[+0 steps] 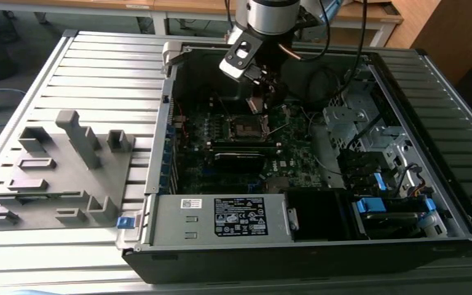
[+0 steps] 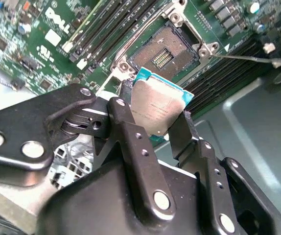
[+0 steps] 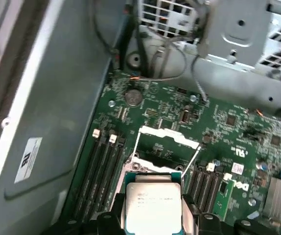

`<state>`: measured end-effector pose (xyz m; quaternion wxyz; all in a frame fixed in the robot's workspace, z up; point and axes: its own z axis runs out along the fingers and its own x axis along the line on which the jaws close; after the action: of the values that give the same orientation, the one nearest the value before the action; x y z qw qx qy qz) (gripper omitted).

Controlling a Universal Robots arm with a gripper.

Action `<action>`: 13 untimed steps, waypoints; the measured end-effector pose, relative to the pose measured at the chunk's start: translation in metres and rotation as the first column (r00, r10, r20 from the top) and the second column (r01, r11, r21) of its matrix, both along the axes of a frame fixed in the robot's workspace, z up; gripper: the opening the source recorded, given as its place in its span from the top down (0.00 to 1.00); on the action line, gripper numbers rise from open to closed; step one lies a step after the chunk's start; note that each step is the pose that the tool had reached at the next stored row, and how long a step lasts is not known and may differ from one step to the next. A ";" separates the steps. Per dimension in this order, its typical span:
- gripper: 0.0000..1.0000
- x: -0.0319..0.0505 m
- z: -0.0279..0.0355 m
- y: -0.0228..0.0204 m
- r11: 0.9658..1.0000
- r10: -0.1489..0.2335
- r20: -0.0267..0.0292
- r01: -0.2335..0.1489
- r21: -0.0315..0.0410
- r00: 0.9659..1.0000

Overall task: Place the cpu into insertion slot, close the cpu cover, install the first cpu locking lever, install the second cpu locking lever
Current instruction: 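Place the cpu into insertion slot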

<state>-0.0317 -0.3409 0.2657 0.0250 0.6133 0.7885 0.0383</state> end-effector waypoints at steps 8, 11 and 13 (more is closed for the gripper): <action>0.46 0.0000 -0.0020 0.0000 0.989 -0.145 0.000 0.145 0.000 0.989; 0.46 0.0000 -0.0025 0.0000 0.980 -0.199 0.000 0.199 0.000 0.980; 0.46 0.0000 -0.0027 -0.0001 0.974 -0.227 0.000 0.227 0.000 0.974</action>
<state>-0.0317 -0.3410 0.2630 0.0291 0.6994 0.7133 0.0351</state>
